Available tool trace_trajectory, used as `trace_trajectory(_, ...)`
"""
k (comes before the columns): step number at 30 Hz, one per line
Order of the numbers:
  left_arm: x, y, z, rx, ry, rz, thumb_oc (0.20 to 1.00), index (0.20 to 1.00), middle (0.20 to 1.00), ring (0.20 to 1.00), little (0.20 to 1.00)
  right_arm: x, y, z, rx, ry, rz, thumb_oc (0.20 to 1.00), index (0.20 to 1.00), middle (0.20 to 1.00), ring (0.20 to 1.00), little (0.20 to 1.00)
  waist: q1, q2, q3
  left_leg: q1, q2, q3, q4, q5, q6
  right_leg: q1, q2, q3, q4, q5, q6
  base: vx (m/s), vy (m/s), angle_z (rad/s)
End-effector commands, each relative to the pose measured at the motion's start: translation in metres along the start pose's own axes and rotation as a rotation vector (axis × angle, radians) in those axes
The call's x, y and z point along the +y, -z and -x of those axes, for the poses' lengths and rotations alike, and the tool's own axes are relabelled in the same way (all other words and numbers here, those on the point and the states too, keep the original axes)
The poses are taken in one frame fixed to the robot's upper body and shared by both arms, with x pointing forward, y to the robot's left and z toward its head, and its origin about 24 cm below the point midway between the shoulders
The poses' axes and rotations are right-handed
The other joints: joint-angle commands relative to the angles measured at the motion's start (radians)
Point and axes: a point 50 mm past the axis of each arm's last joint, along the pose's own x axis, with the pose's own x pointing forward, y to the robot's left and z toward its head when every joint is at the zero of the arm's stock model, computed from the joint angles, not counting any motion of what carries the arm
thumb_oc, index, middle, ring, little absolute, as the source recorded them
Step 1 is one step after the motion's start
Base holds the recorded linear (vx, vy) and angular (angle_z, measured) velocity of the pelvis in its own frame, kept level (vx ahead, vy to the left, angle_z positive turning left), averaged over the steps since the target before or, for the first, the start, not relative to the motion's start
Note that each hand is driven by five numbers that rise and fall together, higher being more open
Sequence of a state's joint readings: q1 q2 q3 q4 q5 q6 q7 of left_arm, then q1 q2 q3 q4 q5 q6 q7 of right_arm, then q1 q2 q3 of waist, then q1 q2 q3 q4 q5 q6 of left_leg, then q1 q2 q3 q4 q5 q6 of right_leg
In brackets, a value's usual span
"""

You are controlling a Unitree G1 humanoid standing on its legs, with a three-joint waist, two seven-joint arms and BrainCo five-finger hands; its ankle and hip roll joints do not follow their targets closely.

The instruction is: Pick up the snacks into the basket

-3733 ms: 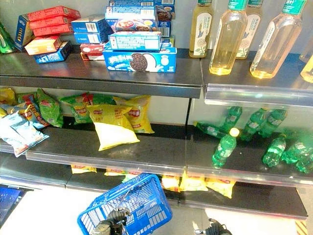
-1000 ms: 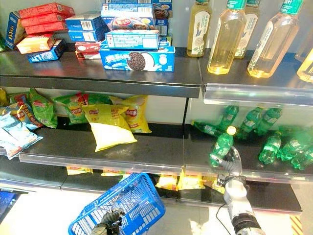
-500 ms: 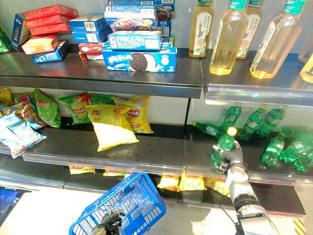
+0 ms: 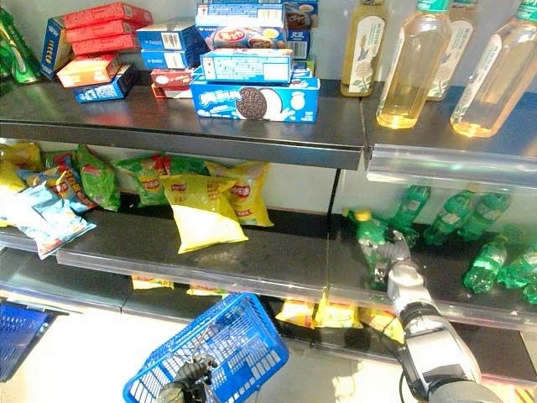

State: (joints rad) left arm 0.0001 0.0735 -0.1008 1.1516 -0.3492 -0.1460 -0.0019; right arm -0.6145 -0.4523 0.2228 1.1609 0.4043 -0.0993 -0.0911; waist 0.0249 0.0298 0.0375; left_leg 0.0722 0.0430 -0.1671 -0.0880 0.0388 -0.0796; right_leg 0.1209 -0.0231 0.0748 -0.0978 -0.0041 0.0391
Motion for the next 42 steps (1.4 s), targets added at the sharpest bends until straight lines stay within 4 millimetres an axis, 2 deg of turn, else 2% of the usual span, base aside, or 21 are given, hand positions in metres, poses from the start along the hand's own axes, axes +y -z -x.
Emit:
trace_trajectory(1, 0.05, 0.025, 0.012, 0.115, -0.112, -0.147, 0.2, 0.2, 0.2, 0.2, 0.2, -0.002, -0.021, -0.006, -0.036, 0.007, 0.014, 0.2, 0.2, 0.2, 0.2, 0.2, 0.052, -0.082, 0.008, 0.004, -0.116, -0.04, 0.001, -0.075, 0.07, -0.017, -0.025, -0.045, 0.011, -0.017, 0.058, 0.0, -0.002, 0.04)
trace_trajectory(7, 0.048, 0.015, 0.01, 0.064, -0.118, -0.087, 0.2, 0.2, 0.2, 0.2, 0.2, 0.007, -0.011, -0.004, -0.019, 0.005, -0.04, 0.2, 0.2, 0.2, 0.2, 0.2, 0.055, -0.083, 0.002, 0.006, -0.116, -0.05, 0.001, -0.076, 0.069, -0.011, -0.026, -0.057, 0.012, -0.02, 0.057, 0.0, 0.001, 0.01)
trace_trajectory(8, 0.045, 0.001, 0.007, 0.003, -0.119, -0.041, 0.2, 0.2, 0.2, 0.2, 0.2, 0.009, -0.01, -0.003, -0.03, 0.001, -0.065, 0.2, 0.2, 0.2, 0.2, 0.2, 0.054, -0.084, 0.002, 0.005, -0.116, -0.052, 0.001, -0.076, 0.068, -0.011, -0.027, -0.059, 0.013, -0.021, 0.056, 0.0, 0.0, 0.0)
trace_trajectory(9, 0.045, 0.001, 0.007, 0.003, -0.119, -0.041, 0.2, 0.2, 0.2, 0.2, 0.2, 0.009, -0.01, -0.003, -0.03, 0.001, -0.065, 0.2, 0.2, 0.2, 0.2, 0.2, 0.054, -0.084, 0.002, 0.005, -0.116, -0.053, 0.001, -0.076, 0.068, -0.011, -0.027, -0.059, 0.013, -0.021, 0.056, 0.0, 0.0, 0.0)
trace_trajectory(10, 0.042, -0.008, 0.005, -0.044, -0.11, -0.014, 0.2, 0.2, 0.2, 0.2, 0.2, 0.011, -0.012, -0.002, -0.049, -0.002, -0.078, 0.2, 0.2, 0.2, 0.2, 0.2, 0.053, -0.084, 0.002, 0.004, -0.116, -0.055, 0.001, -0.075, 0.068, -0.011, -0.027, -0.061, 0.013, -0.021, 0.057, -0.02, -0.011, 0.03)
trace_trajectory(11, 0.037, -0.031, 0.004, -0.147, -0.089, 0.034, 0.2, 0.2, 0.2, 0.2, 0.2, 0.015, -0.015, 0.0, -0.09, -0.018, -0.098, 0.2, 0.2, 0.2, 0.2, 0.2, 0.05, -0.084, 0.004, 0.003, -0.117, -0.058, 0.001, -0.075, 0.068, -0.013, -0.027, -0.064, 0.015, -0.022, 0.056, -0.02, -0.011, 0.05)
trace_trajectory(12, 0.037, -0.03, 0.004, -0.147, -0.09, 0.034, 0.2, 0.2, 0.2, 0.2, 0.2, 0.015, -0.015, 0.0, -0.089, -0.018, -0.098, 0.2, 0.2, 0.2, 0.2, 0.2, 0.05, -0.084, 0.004, 0.003, -0.117, -0.059, 0.001, -0.075, 0.068, -0.013, -0.027, -0.064, 0.015, -0.022, 0.056, -0.03, -0.013, 0.1)
trace_trajectory(13, 0.033, -0.049, 0.004, -0.231, -0.074, 0.06, 0.2, 0.2, 0.2, 0.2, 0.2, 0.017, -0.017, 0.002, -0.117, -0.033, -0.061, 0.2, 0.2, 0.2, 0.2, 0.2, 0.049, -0.084, 0.007, 0.002, -0.117, -0.062, 0.001, -0.073, 0.067, -0.014, -0.028, -0.067, 0.016, -0.022, 0.056, -0.03, -0.006, 0.13)
trace_trajectory(15, 0.033, -0.055, 0.005, -0.256, -0.071, 0.058, 0.2, 0.2, 0.2, 0.2, 0.2, 0.017, -0.02, 0.002, -0.131, -0.045, 0.005, 0.2, 0.2, 0.2, 0.2, 0.2, 0.047, -0.084, 0.007, 0.001, -0.118, -0.063, 0.001, -0.072, 0.067, -0.015, -0.028, -0.069, 0.017, -0.021, 0.056, -0.03, 0.0, 0.14)
trace_trajectory(16, 0.031, -0.071, 0.007, -0.321, -0.052, 0.045, 0.2, 0.2, 0.2, 0.2, 0.2, 0.017, -0.04, 0.004, -0.222, -0.087, 0.227, 0.247, 0.247, 0.247, 0.247, 0.247, 0.044, -0.086, 0.009, -0.003, -0.118, -0.065, 0.001, -0.069, 0.066, -0.02, -0.03, -0.07, 0.018, -0.02, 0.057, -0.02, 0.007, 0.08)
trace_trajectory(17, 0.031, -0.071, 0.007, -0.32, -0.052, 0.045, 0.2, 0.2, 0.2, 0.2, 0.2, 0.017, -0.04, 0.004, -0.222, -0.087, 0.228, 0.36, 0.36, 0.36, 0.36, 0.36, 0.044, -0.085, 0.01, -0.003, -0.118, -0.066, 0.001, -0.07, 0.066, -0.02, -0.029, -0.071, 0.018, -0.02, 0.057, -0.04, 0.013, 0.05)
trace_trajectory(18, 0.03, -0.077, 0.008, -0.349, -0.046, 0.037, 0.2, 0.2, 0.2, 0.2, 0.2, 0.011, -0.052, 0.005, -0.278, -0.059, 0.306, 0.815, 0.815, 0.815, 0.815, 0.815, 0.041, -0.087, 0.012, -0.006, -0.118, -0.067, 0.001, -0.069, 0.067, -0.024, -0.03, -0.073, 0.02, -0.02, 0.059, 0.0, 0.0, 0.0)
trace_trajectory(19, 0.03, -0.077, 0.008, -0.349, -0.046, 0.037, 0.2, 0.2, 0.2, 0.2, 0.2, 0.011, -0.052, 0.005, -0.278, -0.059, 0.306, 0.915, 0.915, 0.915, 0.915, 0.915, 0.041, -0.087, 0.012, -0.007, -0.118, -0.067, 0.001, -0.069, 0.067, -0.024, -0.03, -0.073, 0.02, -0.02, 0.059, 0.0, 0.0, 0.0)
trace_trajectory(20, 0.028, -0.082, 0.008, -0.367, -0.036, 0.02, 0.2, 0.2, 0.2, 0.2, 0.2, 0.007, -0.065, 0.007, -0.336, -0.054, 0.419, 1.0, 1.0, 1.0, 1.0, 1.0, 0.037, -0.09, 0.015, -0.008, -0.118, -0.067, 0.002, -0.068, 0.068, -0.027, -0.031, -0.071, 0.022, -0.019, 0.059, 0.0, 0.0, 0.0)
trace_trajectory(25, 0.022, -0.087, 0.008, -0.384, -0.014, 0.023, 0.2, 0.2, 0.2, 0.2, 0.2, -0.005, -0.088, 0.003, -0.369, 0.005, 0.624, 1.0, 1.0, 1.0, 1.0, 1.0, 0.041, -0.112, 0.025, -0.012, -0.115, -0.067, 0.006, -0.069, 0.071, -0.032, -0.028, -0.072, 0.026, -0.017, 0.061, -0.01, 0.003, 0.03)
trace_trajectory(30, 0.026, -0.095, 0.01, -0.415, -0.019, 0.022, 0.2, 0.2, 0.2, 0.2, 0.2, 0.004, -0.105, 0.0, -0.392, -0.003, 0.641, 1.0, 1.0, 1.0, 1.0, 1.0, 0.056, -0.141, 0.04, -0.024, -0.114, -0.064, 0.008, -0.064, 0.07, -0.049, -0.027, -0.072, 0.038, -0.017, 0.061, -0.02, -0.014, -0.01)
trace_trajectory(31, 0.028, -0.097, 0.01, -0.414, -0.024, 0.019, 0.2, 0.2, 0.2, 0.2, 0.2, 0.009, -0.116, -0.001, -0.409, -0.013, 0.678, 1.0, 1.0, 1.0, 1.0, 1.0, 0.062, -0.156, 0.053, -0.032, -0.116, -0.066, 0.007, -0.058, 0.069, -0.06, -0.027, -0.075, 0.045, -0.017, 0.059, -0.07, 0.001, 0.01)
trace_trajectory(32, 0.027, -0.1, 0.01, -0.419, -0.021, 0.017, 0.2, 0.2, 0.2, 0.2, 0.2, 0.012, -0.118, -0.001, -0.412, -0.014, 0.686, 1.0, 1.0, 1.0, 1.0, 1.0, 0.065, -0.161, 0.06, -0.037, -0.116, -0.067, 0.008, -0.056, 0.069, -0.066, -0.027, -0.075, 0.049, -0.017, 0.058, -0.07, 0.001, 0.0)
trace_trajectory(35, 0.021, -0.104, 0.008, -0.425, -0.01, 0.01, 0.2, 0.2, 0.2, 0.2, 0.2, 0.014, -0.119, -0.004, -0.385, -0.014, 0.715, 1.0, 1.0, 1.0, 1.0, 1.0, 0.077, -0.177, 0.076, -0.049, -0.118, -0.073, 0.008, -0.048, 0.068, -0.075, -0.025, -0.084, 0.055, -0.016, 0.057, -0.04, 0.01, 0.01)
trace_trajectory(38, 0.016, -0.107, 0.008, -0.43, 0.004, 0.002, 0.2, 0.2, 0.2, 0.2, 0.2, 0.02, -0.11, -0.008, -0.328, -0.015, 0.704, 1.0, 1.0, 1.0, 1.0, 1.0, 0.095, -0.198, 0.09, -0.058, -0.119, -0.088, 0.006, -0.044, 0.069, -0.082, -0.026, -0.105, 0.065, -0.013, 0.059, -0.01, 0.009, 0.14)
trace_trajectory(42, 0.018, -0.11, 0.009, -0.44, -0.004, 0.007, 0.2, 0.2, 0.2, 0.2, 0.2, 0.024, -0.101, -0.011, -0.268, -0.028, 0.713, 1.0, 1.0, 1.0, 1.0, 1.0, 0.11, -0.211, 0.114, -0.075, -0.122, -0.107, 0.006, -0.036, 0.074, -0.106, -0.027, -0.118, 0.092, -0.015, 0.062, -0.04, 0.02, 0.14)
